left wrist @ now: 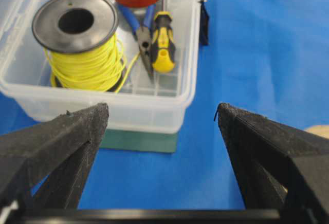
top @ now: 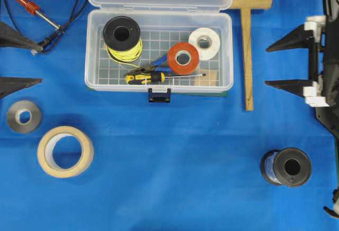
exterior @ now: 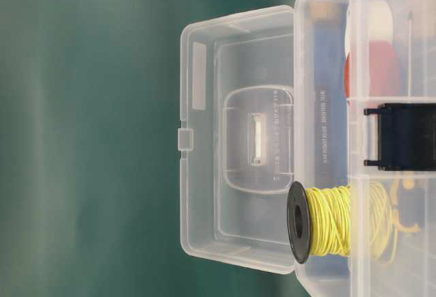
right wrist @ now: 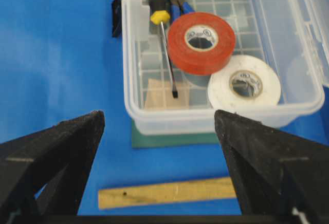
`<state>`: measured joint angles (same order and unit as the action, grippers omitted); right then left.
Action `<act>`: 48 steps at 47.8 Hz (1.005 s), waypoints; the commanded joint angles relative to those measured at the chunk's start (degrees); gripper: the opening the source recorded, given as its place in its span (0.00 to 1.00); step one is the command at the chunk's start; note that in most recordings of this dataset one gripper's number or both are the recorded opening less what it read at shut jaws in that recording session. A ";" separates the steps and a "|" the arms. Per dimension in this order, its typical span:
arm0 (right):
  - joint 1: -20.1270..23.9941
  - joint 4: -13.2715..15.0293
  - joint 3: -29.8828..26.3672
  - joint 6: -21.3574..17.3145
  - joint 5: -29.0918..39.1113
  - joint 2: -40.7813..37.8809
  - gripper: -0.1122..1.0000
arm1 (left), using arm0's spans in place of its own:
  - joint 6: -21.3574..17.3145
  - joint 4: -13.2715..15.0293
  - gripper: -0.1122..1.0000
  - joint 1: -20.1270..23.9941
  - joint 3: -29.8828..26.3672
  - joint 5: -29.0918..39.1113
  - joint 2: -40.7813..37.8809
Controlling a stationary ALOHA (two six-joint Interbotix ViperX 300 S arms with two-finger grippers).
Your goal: Open the tool box with both arms.
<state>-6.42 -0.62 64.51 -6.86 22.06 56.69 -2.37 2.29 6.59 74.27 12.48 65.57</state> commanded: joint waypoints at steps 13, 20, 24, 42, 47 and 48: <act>-0.09 -0.97 6.59 -3.43 -2.37 6.50 0.87 | 0.09 0.26 0.92 -0.09 3.08 -0.26 7.38; -0.09 -0.88 7.47 -3.43 -3.78 6.06 0.87 | 0.09 0.26 0.92 -0.09 3.16 -0.35 7.21; -0.09 -0.79 7.47 -3.43 -3.78 6.06 0.87 | 0.09 0.26 0.92 -0.09 3.16 -0.26 7.12; -0.09 -0.79 7.47 -3.43 -3.69 6.06 0.87 | 0.18 0.26 0.92 -0.09 3.16 -0.35 7.12; -0.09 -0.70 7.47 -3.43 -3.69 6.06 0.87 | 0.18 0.26 0.92 -0.09 3.16 -0.35 7.12; -0.09 -0.70 7.47 -3.43 -3.69 6.06 0.87 | 0.18 0.26 0.92 -0.09 3.16 -0.35 7.12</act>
<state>-6.42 -1.32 72.69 -10.28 18.98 63.28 -2.29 2.46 6.59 78.05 12.48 73.21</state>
